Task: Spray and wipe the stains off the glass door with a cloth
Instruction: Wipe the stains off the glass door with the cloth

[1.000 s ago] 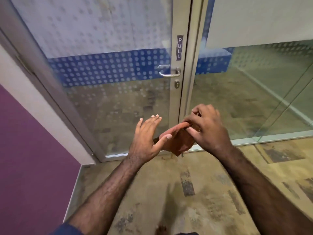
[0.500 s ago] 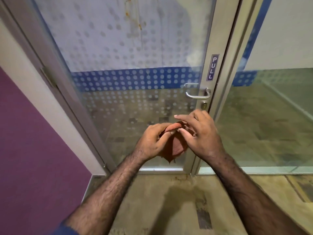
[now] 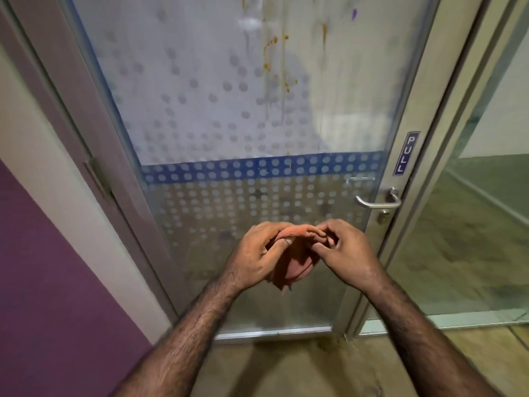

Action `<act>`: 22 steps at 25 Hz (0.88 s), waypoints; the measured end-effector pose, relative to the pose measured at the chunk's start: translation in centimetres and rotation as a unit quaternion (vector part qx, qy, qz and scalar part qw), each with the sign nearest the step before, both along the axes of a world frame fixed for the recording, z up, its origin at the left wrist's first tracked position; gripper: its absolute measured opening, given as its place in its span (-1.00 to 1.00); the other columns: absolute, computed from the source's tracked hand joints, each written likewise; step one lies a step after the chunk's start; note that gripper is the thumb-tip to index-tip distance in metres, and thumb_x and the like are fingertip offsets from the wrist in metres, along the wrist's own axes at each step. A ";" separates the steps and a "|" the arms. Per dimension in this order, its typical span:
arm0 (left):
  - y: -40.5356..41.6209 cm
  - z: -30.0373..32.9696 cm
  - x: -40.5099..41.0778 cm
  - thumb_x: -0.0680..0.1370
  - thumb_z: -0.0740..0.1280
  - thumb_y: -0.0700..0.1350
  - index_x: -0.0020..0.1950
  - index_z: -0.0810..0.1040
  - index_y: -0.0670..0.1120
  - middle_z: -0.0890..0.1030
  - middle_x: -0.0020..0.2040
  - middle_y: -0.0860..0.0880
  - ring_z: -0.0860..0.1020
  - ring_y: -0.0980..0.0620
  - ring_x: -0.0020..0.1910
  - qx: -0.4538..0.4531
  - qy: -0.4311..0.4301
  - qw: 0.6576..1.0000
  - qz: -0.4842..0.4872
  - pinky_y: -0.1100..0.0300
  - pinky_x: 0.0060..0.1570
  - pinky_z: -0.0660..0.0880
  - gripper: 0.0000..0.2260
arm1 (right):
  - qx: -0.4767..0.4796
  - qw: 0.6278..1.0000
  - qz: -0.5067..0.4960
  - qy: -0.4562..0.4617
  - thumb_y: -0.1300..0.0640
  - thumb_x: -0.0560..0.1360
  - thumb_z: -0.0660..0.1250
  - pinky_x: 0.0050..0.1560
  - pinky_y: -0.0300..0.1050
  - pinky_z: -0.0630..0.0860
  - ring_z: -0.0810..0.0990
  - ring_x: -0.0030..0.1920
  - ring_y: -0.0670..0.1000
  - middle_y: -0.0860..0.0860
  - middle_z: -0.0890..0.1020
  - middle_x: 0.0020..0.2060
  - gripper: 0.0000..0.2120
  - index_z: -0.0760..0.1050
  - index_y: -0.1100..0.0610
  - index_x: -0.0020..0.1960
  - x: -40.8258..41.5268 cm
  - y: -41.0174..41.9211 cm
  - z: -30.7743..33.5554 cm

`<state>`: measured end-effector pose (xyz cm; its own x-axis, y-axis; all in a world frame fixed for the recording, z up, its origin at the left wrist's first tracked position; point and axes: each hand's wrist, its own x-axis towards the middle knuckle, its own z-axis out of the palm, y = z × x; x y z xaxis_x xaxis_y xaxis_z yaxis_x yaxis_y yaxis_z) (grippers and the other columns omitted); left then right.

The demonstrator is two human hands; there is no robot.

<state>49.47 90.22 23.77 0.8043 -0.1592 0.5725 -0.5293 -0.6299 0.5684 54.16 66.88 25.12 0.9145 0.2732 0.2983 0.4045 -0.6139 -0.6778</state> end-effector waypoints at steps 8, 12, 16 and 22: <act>6.1 4.0 5.3 0.69 0.36 0.13 0.38 0.67 -0.03 0.71 0.30 0.05 0.62 0.05 0.32 0.085 -0.088 0.992 -0.024 -0.13 0.37 0.51 -0.64 | 0.086 0.978 -0.155 -0.106 0.02 0.46 0.34 0.00 0.07 0.67 0.69 -0.08 0.02 -0.14 0.73 -0.07 -0.72 0.59 -0.16 0.16 0.9 5.3 3.5; 9.5 9.5 10.4 0.68 0.39 0.15 0.41 0.66 -0.14 0.63 0.46 -0.10 0.57 -0.12 0.49 0.158 -0.248 0.954 0.062 -0.20 0.49 0.44 -0.56 | 0.128 0.951 -0.188 -0.210 0.28 0.52 0.47 0.15 0.16 0.64 0.66 0.10 0.11 -0.04 0.70 0.10 -0.69 0.64 -0.01 0.19 3.3 6.1 5.0; 12.9 17.6 16.1 0.72 0.37 0.08 0.44 0.62 -0.19 0.50 0.58 -0.24 0.44 -0.24 0.61 0.186 -0.380 0.879 0.219 -0.33 0.60 0.29 -0.57 | 0.189 0.916 -0.210 -0.283 0.32 0.54 0.44 0.13 0.11 0.62 0.65 0.11 0.15 -0.01 0.64 0.12 -0.67 0.63 0.04 0.24 6.6 6.9 7.5; 17.9 29.0 21.2 0.79 0.18 0.01 0.61 0.44 -0.13 0.24 0.72 -0.29 0.18 -0.28 0.73 0.214 -0.441 0.796 0.355 -0.45 0.65 0.07 -0.58 | 0.278 0.847 -0.259 -0.372 0.37 0.56 0.39 0.19 -0.11 0.59 0.65 0.19 0.05 0.03 0.69 0.20 -0.62 0.62 0.07 0.32 13.7 7.2 14.3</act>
